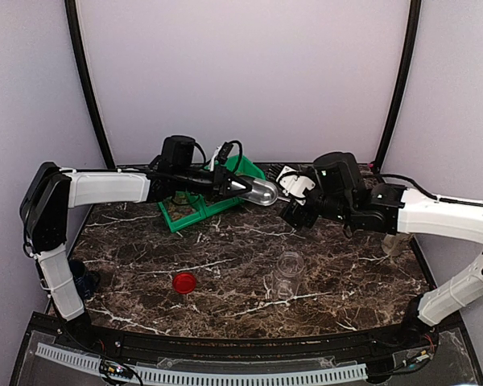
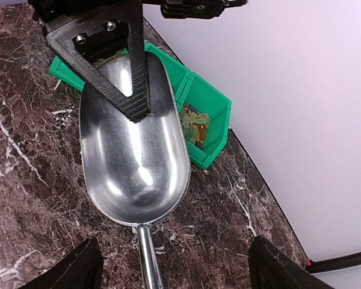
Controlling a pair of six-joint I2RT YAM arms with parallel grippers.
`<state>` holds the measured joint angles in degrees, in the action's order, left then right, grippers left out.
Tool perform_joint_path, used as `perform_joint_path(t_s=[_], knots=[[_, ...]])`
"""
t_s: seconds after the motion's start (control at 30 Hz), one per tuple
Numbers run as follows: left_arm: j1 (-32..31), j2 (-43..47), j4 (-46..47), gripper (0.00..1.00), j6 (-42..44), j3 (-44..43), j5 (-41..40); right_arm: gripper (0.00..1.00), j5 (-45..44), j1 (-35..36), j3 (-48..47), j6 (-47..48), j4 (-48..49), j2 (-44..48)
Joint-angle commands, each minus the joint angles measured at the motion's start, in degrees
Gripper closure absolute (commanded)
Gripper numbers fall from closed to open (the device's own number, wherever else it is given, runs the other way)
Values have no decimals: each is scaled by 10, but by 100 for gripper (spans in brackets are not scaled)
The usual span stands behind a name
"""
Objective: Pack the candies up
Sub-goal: Pass from the left arm to the right
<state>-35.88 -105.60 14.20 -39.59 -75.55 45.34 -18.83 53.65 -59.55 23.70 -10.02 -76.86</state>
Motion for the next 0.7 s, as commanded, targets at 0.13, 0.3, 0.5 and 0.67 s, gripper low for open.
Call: perform_joint_path(t_s=[0.13, 0.3, 0.5, 0.67], knots=[[3, 24, 44, 100, -41, 9, 55, 29, -1, 5, 15, 31, 64, -1], [3, 23, 45, 100, -40, 9, 62, 44, 11, 5, 17, 38, 66, -2], [3, 20, 44, 100, -41, 7, 68, 56, 32, 5, 29, 49, 77, 15], [3, 15, 44, 100, -44, 5, 69, 65, 64, 6, 30, 53, 72, 26]])
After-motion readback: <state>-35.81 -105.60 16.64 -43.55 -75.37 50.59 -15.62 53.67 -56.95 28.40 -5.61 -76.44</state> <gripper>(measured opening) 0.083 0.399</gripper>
